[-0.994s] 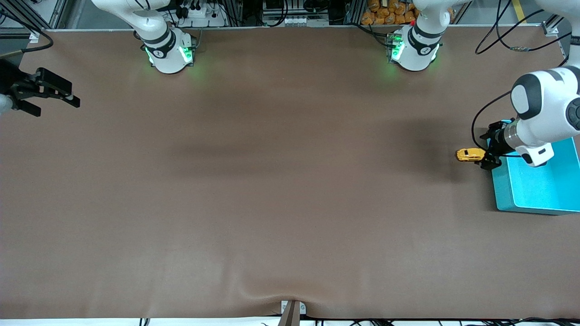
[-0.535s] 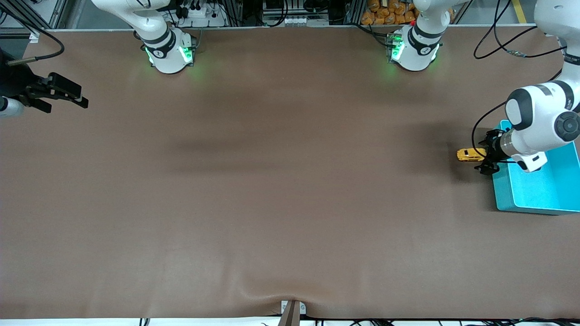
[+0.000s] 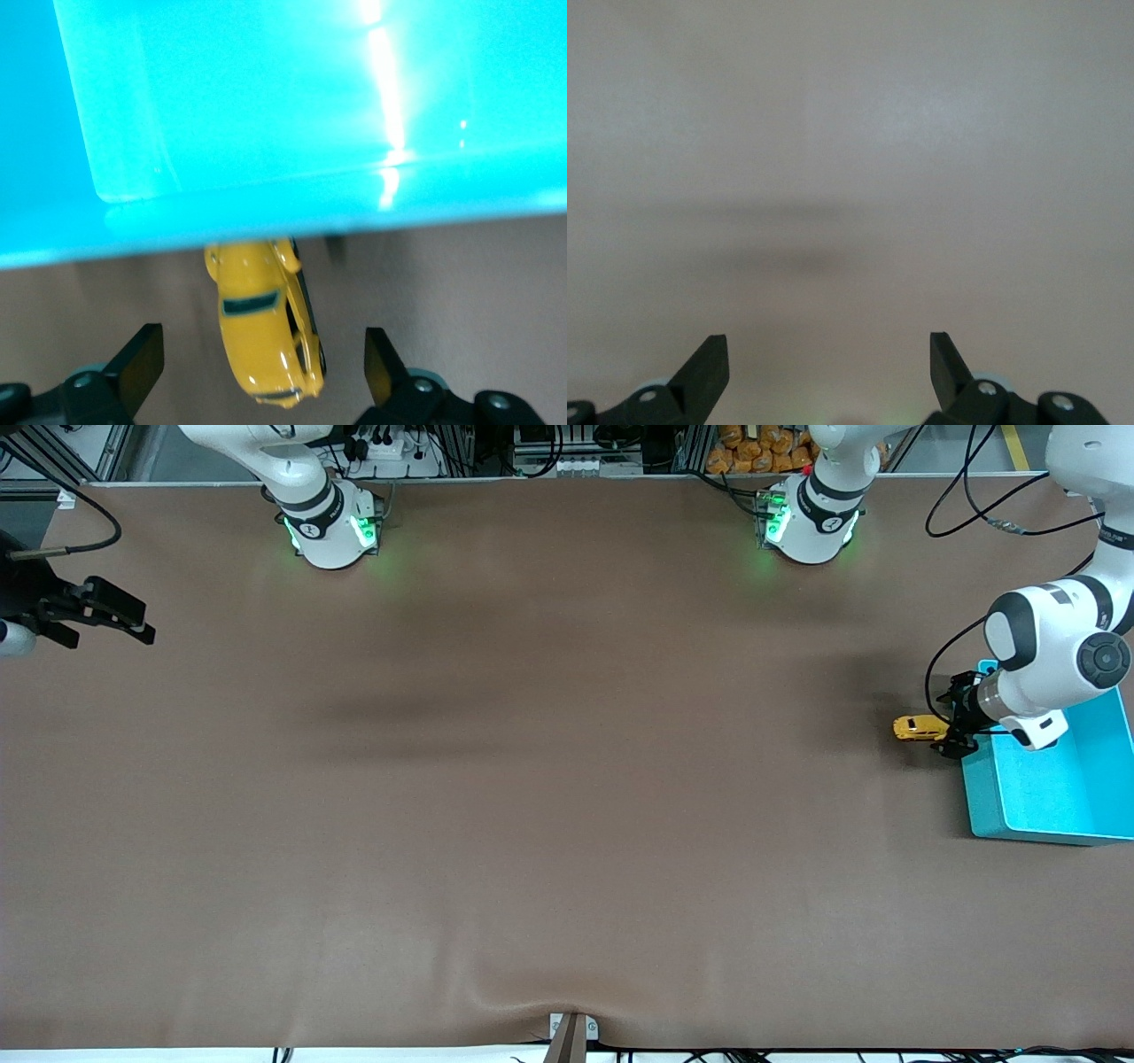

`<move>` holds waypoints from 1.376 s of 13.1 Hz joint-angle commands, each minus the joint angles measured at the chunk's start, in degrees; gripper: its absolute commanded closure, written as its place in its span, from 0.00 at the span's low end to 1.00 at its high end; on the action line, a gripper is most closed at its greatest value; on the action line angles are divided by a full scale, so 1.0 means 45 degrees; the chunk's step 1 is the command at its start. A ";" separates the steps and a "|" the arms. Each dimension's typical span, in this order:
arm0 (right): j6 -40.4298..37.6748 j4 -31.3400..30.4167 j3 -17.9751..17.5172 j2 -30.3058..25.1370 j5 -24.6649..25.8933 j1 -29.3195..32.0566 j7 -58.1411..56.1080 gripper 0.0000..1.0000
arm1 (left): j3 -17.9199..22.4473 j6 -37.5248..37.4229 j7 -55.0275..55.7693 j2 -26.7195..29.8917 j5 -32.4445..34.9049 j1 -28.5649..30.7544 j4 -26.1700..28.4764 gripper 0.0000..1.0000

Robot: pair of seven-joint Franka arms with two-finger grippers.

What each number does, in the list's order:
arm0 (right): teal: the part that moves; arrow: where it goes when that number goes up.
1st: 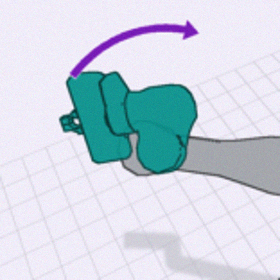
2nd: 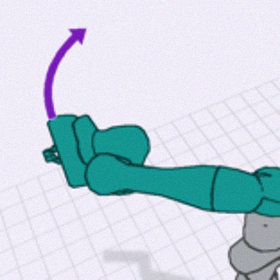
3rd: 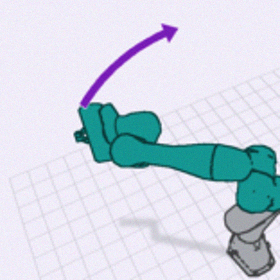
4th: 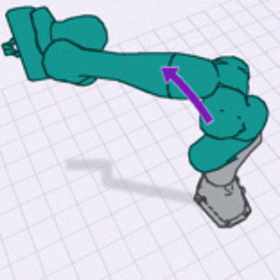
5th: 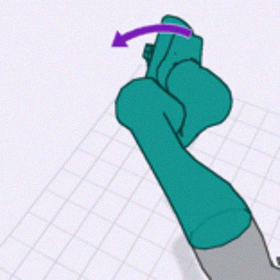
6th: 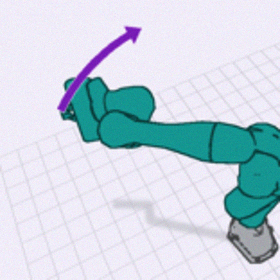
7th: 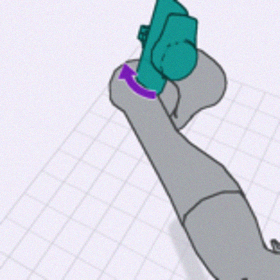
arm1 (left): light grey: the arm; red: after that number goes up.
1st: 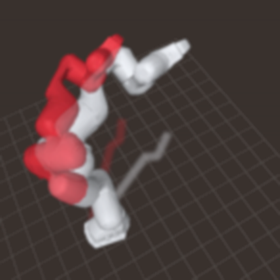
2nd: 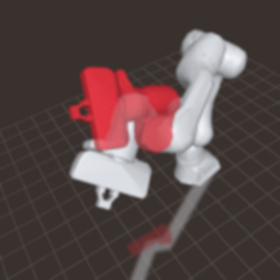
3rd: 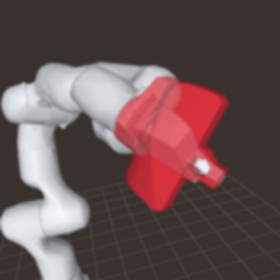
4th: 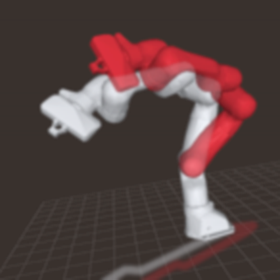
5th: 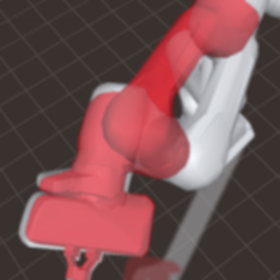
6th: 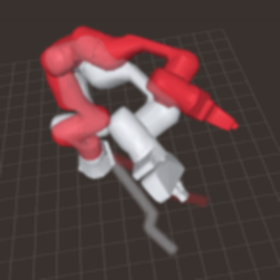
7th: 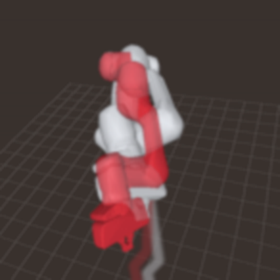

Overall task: Wind and store yellow beetle car
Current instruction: 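Close the left gripper on the yellow car and lift it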

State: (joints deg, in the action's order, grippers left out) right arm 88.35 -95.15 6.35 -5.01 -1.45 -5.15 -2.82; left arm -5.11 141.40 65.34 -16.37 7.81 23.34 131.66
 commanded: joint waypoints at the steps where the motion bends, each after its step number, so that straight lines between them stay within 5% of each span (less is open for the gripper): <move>1: 0.0385 -0.0652 0.0249 -0.0645 0.0304 -0.0418 0.0140 0.00 | -0.0133 0.0492 0.0266 0.0259 0.0375 0.0185 0.0468 0.00; 13: 0.0288 -0.0379 0.0347 -0.0567 0.0148 -0.0360 0.0120 0.00 | -0.0134 0.1527 0.1026 0.0259 0.0394 0.0263 0.1172 0.00; 18: 0.0307 -0.0359 0.0347 -0.0528 0.0148 -0.0340 0.0120 0.00 | -0.0134 0.1782 0.1067 0.0142 0.0394 0.0263 0.1172 0.39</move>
State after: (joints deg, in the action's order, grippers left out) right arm 89.52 -95.88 7.16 -6.09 -1.14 -5.60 -2.83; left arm -5.26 147.85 68.37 -16.36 7.87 23.96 135.76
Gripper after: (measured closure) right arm 0.000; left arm 0.264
